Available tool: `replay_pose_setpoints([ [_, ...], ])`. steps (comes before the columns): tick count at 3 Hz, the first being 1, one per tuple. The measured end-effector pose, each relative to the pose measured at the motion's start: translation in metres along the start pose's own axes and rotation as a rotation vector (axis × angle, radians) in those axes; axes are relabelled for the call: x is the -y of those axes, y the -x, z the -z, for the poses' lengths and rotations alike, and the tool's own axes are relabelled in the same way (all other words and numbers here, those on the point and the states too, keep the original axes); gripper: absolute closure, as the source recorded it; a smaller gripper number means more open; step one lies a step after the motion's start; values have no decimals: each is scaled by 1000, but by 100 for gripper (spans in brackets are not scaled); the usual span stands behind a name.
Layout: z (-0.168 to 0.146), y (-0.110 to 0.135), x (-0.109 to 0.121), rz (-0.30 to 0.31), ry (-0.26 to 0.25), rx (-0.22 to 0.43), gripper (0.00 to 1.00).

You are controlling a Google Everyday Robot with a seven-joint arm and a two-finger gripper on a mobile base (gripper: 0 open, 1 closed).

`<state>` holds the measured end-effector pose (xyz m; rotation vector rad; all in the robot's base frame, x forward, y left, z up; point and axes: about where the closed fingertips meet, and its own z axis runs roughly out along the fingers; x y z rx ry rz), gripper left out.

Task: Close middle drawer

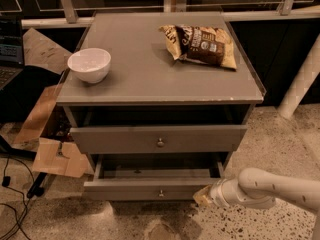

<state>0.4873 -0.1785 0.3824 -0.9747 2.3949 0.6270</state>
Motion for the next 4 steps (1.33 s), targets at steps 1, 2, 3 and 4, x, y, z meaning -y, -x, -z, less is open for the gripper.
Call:
replay_pose_setpoints([
  [1, 1, 11, 10, 24, -30, 8, 100],
  [2, 2, 22, 23, 22, -88, 16, 100],
  [3, 4, 32, 42, 4, -172, 15, 100],
  [4, 3, 32, 42, 3, -171, 16, 100],
])
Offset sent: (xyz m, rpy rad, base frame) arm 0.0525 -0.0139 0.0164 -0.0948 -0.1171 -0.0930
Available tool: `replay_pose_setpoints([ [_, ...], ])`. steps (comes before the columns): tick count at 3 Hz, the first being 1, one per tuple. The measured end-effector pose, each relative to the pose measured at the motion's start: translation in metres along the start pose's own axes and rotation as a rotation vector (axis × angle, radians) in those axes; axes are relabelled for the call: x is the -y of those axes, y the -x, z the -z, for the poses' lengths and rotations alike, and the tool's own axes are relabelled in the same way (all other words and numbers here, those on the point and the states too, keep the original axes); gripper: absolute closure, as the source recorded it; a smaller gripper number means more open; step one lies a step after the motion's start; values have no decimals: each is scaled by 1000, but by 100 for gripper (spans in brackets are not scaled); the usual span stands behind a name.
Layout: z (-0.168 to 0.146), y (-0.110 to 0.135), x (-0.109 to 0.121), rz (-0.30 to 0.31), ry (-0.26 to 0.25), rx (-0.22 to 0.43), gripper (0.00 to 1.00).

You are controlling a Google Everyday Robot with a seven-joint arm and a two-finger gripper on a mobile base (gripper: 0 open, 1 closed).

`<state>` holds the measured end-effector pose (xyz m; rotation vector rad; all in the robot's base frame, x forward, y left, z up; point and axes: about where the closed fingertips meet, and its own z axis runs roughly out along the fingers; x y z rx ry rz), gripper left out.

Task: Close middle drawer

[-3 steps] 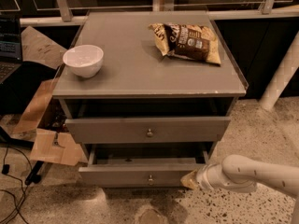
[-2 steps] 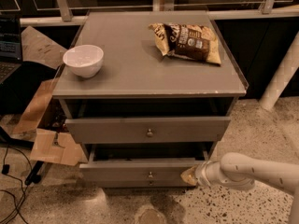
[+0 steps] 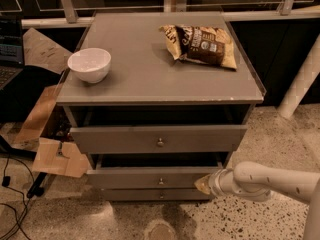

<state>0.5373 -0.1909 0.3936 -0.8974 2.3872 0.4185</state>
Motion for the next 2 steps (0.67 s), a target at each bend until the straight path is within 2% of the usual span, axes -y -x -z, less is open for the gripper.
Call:
replay_pose_setpoints([
  [1, -7, 12, 11, -9, -24, 48, 100],
  [2, -21, 41, 32, 23, -48, 94, 100],
])
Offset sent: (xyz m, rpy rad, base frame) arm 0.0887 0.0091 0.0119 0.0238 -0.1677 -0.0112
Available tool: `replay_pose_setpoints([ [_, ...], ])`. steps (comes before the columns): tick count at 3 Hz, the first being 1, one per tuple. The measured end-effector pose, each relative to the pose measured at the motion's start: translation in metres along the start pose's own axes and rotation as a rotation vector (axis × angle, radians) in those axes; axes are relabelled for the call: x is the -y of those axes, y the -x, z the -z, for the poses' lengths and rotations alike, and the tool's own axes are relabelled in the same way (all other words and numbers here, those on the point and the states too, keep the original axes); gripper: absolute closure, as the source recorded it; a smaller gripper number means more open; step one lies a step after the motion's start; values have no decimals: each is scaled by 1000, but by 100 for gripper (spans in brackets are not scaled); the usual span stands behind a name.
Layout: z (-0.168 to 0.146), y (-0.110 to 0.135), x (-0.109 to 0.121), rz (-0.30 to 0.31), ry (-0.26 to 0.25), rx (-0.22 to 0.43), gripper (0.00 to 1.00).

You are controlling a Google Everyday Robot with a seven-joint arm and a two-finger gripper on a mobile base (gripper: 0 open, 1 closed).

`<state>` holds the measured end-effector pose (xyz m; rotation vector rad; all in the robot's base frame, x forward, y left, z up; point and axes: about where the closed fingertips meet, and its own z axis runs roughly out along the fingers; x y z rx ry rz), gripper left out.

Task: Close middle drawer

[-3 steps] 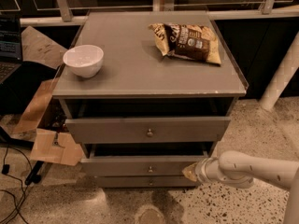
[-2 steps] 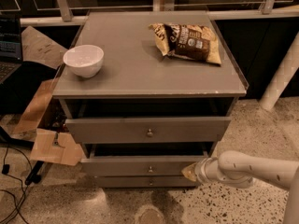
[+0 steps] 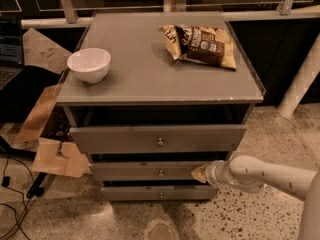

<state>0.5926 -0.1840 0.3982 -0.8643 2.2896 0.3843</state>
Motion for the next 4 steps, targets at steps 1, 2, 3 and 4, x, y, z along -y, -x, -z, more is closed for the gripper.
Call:
replay_pose_setpoints([
  [1, 2, -3, -1, 0, 0, 0, 100],
  [2, 3, -12, -1, -37, -3, -1, 82],
  [3, 20, -35, -9, -116, -24, -5, 59],
  [4, 35, -53, -23, -167, -38, -2, 36],
])
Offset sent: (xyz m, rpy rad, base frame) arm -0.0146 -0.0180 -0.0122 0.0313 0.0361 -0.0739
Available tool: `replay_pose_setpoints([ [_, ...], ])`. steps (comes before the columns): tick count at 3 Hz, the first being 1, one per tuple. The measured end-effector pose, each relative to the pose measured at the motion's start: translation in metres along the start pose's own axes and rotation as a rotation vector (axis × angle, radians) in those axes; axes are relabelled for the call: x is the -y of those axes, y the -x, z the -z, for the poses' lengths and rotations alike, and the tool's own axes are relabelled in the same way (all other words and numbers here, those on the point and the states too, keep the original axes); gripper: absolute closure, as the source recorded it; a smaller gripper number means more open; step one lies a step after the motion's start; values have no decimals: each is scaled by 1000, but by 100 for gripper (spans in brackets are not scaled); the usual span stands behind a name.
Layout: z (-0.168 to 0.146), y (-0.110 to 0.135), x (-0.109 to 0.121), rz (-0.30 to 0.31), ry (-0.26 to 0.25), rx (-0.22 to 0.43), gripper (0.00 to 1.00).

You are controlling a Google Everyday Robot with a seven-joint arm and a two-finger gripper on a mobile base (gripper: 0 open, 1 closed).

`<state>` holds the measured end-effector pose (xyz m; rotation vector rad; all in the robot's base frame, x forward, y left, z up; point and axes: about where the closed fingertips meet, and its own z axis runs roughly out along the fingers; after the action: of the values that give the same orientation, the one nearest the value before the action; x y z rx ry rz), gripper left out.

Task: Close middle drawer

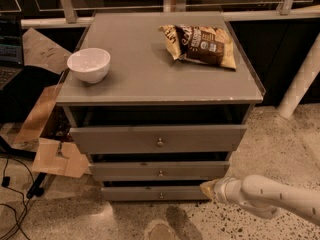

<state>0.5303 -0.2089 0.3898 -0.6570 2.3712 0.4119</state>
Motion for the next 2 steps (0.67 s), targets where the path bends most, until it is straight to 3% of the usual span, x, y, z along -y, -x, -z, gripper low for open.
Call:
replay_pose_setpoints([
  [1, 3, -5, -2, -9, -1, -1, 13],
  [2, 2, -5, -2, -9, -1, -1, 0],
])
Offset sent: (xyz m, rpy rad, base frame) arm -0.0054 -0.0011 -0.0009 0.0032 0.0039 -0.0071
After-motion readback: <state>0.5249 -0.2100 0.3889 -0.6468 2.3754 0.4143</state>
